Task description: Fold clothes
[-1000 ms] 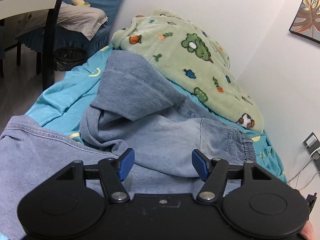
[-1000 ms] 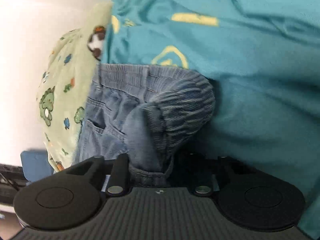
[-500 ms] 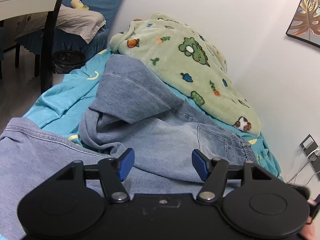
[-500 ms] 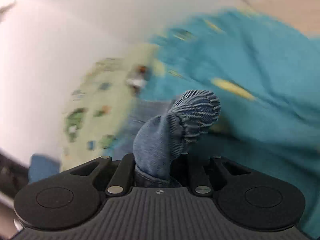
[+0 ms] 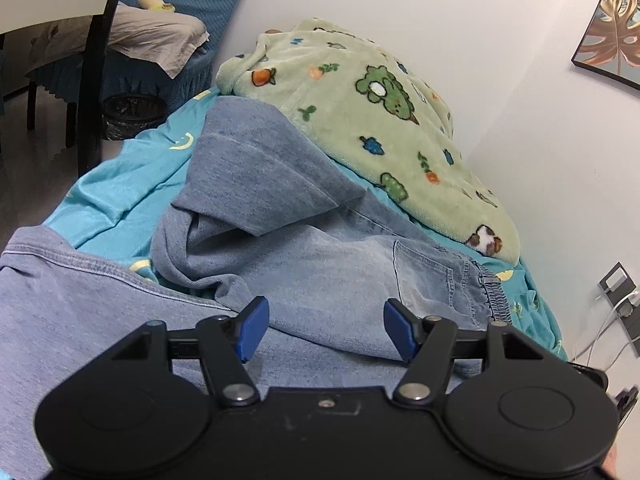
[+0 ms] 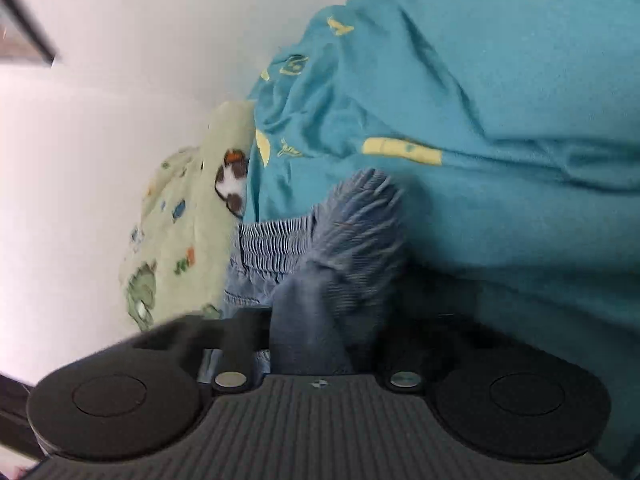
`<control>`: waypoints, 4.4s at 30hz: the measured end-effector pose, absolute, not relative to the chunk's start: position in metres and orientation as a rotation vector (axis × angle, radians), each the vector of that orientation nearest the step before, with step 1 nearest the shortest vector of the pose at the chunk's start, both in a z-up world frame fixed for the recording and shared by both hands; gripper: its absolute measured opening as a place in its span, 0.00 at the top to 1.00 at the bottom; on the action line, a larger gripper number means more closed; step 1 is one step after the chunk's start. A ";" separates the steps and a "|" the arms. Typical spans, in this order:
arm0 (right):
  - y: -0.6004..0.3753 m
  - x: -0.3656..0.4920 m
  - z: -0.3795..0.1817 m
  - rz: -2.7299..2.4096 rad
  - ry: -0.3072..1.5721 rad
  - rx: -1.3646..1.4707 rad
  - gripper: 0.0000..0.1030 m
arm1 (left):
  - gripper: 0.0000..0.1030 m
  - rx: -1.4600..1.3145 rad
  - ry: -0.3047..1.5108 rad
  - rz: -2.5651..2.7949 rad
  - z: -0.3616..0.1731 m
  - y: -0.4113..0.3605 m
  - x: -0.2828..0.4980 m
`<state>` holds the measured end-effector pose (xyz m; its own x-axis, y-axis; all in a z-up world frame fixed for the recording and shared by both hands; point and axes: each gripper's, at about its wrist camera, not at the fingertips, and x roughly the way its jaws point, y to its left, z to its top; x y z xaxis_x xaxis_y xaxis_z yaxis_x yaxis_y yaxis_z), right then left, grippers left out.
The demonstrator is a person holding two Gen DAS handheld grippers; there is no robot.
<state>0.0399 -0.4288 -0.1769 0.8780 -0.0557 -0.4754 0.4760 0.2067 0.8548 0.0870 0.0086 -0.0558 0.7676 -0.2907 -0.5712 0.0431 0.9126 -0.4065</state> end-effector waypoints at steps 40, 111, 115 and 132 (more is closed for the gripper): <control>-0.369 0.013 -0.055 -0.329 0.425 0.672 0.36 | 0.32 -0.637 0.729 0.120 -0.065 0.078 0.134; -0.377 0.038 -0.110 -0.340 0.590 0.981 0.36 | 0.33 -0.694 0.806 -0.396 -0.113 0.000 0.204; -0.371 0.043 -0.117 -0.324 0.626 0.989 0.36 | 0.34 -0.922 0.877 -0.306 -0.145 0.025 0.231; -0.359 0.051 -0.118 -0.286 0.641 0.994 0.35 | 0.26 -1.198 1.031 -0.300 -0.154 0.024 0.236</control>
<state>0.0510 -0.3590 -0.1184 0.7826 0.0604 -0.6196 0.5016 0.5282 0.6851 0.2359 0.0242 -0.1538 0.5376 -0.6819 -0.4960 -0.3088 0.3882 -0.8683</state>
